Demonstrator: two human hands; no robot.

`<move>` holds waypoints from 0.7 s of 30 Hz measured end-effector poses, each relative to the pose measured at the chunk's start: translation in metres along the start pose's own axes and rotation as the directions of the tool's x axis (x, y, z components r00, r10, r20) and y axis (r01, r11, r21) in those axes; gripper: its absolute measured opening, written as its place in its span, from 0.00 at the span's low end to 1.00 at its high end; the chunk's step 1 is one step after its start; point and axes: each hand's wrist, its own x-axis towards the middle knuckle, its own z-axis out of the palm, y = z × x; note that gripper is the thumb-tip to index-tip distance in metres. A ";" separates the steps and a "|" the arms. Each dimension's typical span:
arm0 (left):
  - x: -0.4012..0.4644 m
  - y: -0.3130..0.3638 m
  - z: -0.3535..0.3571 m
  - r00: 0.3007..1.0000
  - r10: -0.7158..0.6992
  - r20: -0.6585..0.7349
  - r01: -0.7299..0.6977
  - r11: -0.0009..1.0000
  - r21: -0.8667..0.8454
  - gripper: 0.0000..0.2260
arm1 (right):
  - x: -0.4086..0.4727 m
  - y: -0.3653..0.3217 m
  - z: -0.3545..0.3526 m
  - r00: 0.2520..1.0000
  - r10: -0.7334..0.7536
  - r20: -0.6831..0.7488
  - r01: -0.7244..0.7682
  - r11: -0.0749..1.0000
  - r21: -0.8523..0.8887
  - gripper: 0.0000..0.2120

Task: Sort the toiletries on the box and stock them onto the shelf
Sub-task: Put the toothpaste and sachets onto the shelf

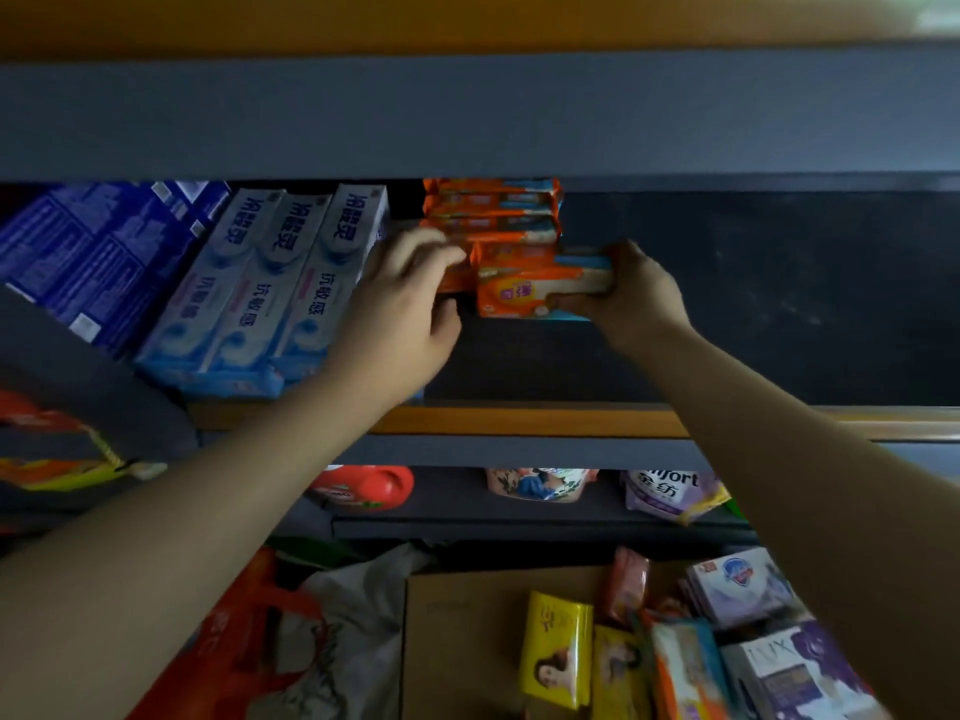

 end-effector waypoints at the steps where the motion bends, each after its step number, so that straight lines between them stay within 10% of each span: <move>1: -0.009 0.002 -0.005 1.000 0.016 0.014 -0.015 1.000 -0.014 0.17 | 0.001 -0.005 0.004 1.000 0.018 -0.008 -0.018 1.000 -0.008 0.29; 12: -0.067 0.010 -0.021 0.957 0.264 0.122 -0.250 0.961 -0.119 0.12 | -0.003 -0.030 0.035 0.989 0.146 -0.008 -0.142 0.975 0.169 0.27; 17: -0.092 0.021 -0.012 0.945 0.300 0.127 -0.281 0.948 -0.151 0.10 | -0.055 -0.016 0.010 0.931 -0.163 -0.325 0.173 0.985 -0.001 0.13; 21: -0.137 0.033 0.019 0.934 0.221 0.280 -0.142 0.951 -0.276 0.12 | -0.126 0.016 0.005 0.923 -0.275 -0.267 0.300 0.953 0.054 0.09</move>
